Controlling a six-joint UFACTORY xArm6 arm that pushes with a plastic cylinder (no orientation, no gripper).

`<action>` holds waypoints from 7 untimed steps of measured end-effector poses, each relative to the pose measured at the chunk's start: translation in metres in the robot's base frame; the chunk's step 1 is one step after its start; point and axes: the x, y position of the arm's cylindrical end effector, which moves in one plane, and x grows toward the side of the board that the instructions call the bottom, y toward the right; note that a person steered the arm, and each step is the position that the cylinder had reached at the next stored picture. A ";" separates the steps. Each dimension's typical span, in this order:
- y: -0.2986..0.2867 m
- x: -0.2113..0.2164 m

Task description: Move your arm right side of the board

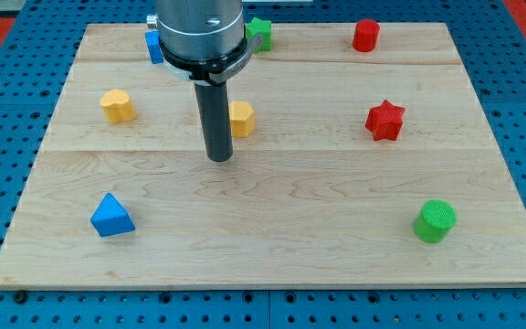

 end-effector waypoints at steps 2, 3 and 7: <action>-0.007 -0.002; -0.008 -0.005; 0.019 0.012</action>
